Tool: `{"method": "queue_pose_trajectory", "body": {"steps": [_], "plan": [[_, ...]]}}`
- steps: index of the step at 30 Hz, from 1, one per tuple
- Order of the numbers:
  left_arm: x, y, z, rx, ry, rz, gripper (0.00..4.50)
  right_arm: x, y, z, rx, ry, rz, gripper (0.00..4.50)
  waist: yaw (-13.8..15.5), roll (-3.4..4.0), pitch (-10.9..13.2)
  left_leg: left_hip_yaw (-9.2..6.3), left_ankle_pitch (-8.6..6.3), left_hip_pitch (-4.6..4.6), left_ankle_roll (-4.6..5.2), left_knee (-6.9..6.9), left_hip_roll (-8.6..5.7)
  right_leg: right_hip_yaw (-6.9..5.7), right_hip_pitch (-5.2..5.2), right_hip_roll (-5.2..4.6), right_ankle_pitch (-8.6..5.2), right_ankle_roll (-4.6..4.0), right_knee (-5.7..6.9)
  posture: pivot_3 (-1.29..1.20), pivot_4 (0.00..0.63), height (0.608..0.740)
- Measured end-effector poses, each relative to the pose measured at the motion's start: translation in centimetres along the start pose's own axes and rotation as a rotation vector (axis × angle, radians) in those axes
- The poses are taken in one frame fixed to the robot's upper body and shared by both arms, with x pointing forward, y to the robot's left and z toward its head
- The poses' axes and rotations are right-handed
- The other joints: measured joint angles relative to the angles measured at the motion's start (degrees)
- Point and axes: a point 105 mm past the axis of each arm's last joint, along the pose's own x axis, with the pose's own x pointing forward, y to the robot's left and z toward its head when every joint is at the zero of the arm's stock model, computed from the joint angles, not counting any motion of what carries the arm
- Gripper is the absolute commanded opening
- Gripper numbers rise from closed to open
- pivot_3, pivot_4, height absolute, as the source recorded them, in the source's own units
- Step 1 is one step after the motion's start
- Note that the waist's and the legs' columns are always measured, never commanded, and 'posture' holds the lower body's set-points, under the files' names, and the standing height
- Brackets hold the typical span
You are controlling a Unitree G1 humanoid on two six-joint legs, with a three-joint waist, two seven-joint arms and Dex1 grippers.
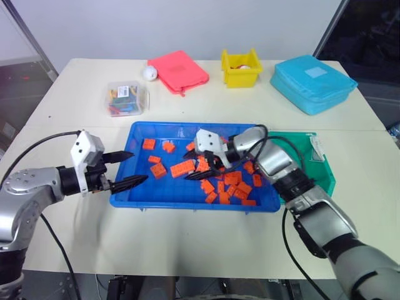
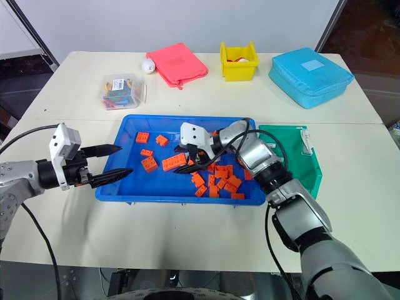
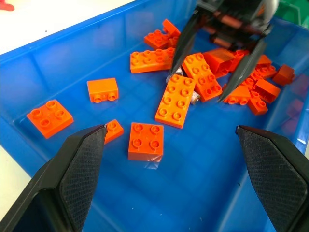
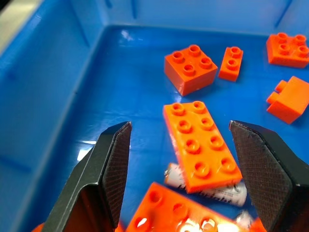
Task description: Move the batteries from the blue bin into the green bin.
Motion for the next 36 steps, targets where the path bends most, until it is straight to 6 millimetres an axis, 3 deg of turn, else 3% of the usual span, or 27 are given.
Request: {"method": "queue_pose_trajectory", "body": {"steps": [11, 14, 17, 27, 36], "plan": [[0.4, 0.0, 0.0, -0.005, -0.013, 0.012, 4.46, 1.0, -1.7, -0.7, -0.020, 0.074, -0.006, 3.34, -1.19, 0.01, 0.00, 0.00, 0.02, 0.01, -0.04, 0.01, -0.02, -0.08, -0.06, -0.04, 0.02, -0.02, 0.13, 0.00, 0.150, 0.740], [0.6, 0.0, -0.1, -0.013, -0.019, 0.014, 4.50, 1.2, -1.7, -0.6, -0.026, 0.074, 0.007, 2.53, -1.31, 0.01, 0.00, 0.01, 0.03, 0.00, -0.04, -0.01, -0.01, -0.10, -0.13, -0.03, 0.02, -0.03, 0.18, 0.00, 0.150, 0.740], [0.7, 0.1, -0.1, -0.016, -0.024, 0.022, 4.50, 1.3, -1.6, -0.6, -0.034, 0.076, 0.026, 1.17, -1.29, 0.01, 0.00, 0.02, 0.03, 0.00, -0.05, 0.00, -0.01, -0.11, -0.21, -0.04, 0.04, -0.07, 0.33, 0.00, 0.150, 0.740], [0.8, 0.2, -0.1, -0.018, -0.029, 0.042, 4.50, 1.9, -1.3, -0.1, -0.036, 0.064, 0.048, 1.16, -1.28, 0.01, 0.00, 0.05, 0.13, 0.00, -0.23, 0.03, -0.01, -0.12, -0.40, -0.05, 0.05, -0.08, 0.67, 0.00, 0.150, 0.740], [0.8, 0.1, 0.0, -0.016, -0.032, 0.040, 4.50, 4.6, -2.8, 4.9, -0.124, -0.080, -0.072, 1.16, -1.52, 0.01, 0.01, 0.05, 0.28, 0.02, -0.48, 0.02, 0.01, -0.16, -0.53, 0.05, 0.11, -0.20, 0.85, 0.00, 0.150, 0.740]]}}
